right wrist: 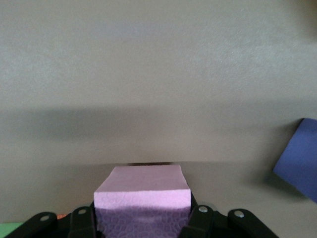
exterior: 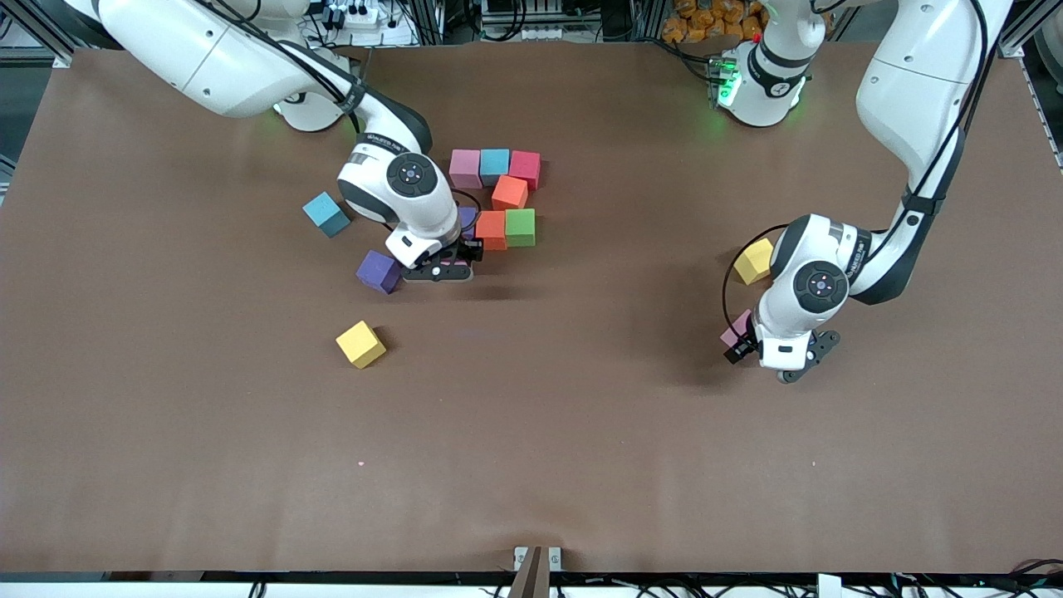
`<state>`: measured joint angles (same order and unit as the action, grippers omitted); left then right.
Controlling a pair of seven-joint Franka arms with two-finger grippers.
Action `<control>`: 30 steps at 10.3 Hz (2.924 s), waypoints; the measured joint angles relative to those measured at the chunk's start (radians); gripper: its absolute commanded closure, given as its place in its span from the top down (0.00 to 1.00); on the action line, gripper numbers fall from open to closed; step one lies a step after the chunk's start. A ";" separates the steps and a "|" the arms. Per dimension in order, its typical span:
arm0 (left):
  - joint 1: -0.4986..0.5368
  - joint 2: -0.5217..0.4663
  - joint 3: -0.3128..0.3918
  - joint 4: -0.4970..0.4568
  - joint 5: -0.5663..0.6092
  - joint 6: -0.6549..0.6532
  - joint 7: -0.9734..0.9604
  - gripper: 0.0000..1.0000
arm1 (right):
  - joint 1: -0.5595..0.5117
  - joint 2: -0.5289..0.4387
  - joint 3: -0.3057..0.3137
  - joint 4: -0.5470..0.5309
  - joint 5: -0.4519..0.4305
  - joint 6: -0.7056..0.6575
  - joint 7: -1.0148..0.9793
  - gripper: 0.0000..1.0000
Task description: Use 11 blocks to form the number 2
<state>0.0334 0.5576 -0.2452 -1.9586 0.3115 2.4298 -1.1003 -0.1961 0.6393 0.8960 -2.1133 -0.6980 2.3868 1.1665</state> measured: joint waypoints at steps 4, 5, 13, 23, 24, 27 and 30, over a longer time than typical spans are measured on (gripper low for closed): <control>0.006 -0.023 -0.040 0.007 0.000 -0.040 0.001 0.46 | 0.032 0.001 -0.026 -0.002 -0.016 0.000 0.011 0.32; 0.007 -0.036 -0.071 0.011 0.000 -0.061 0.001 0.47 | 0.034 0.001 -0.034 -0.003 -0.027 0.000 0.011 0.32; -0.062 -0.056 -0.280 0.066 0.000 -0.116 0.002 0.47 | 0.035 0.004 -0.041 -0.003 -0.035 0.026 0.033 0.46; -0.160 0.076 -0.283 0.243 0.000 -0.116 0.098 0.47 | 0.018 -0.005 -0.036 0.016 -0.042 -0.011 0.033 1.00; -0.180 0.095 -0.283 0.268 0.000 -0.117 0.090 0.47 | -0.010 -0.016 -0.026 0.026 -0.042 -0.013 0.033 1.00; -0.248 0.138 -0.276 0.334 0.000 -0.116 0.042 0.47 | -0.088 -0.020 0.013 0.083 -0.032 -0.012 0.030 1.00; -0.396 0.180 -0.176 0.425 0.000 -0.117 -0.022 0.47 | -0.198 -0.028 0.074 0.131 -0.033 -0.014 -0.044 1.00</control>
<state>-0.3630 0.7377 -0.4210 -1.5334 0.3114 2.3133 -1.1225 -0.3942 0.6118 0.9699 -1.9824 -0.7311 2.3725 1.1229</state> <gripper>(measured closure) 0.405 0.000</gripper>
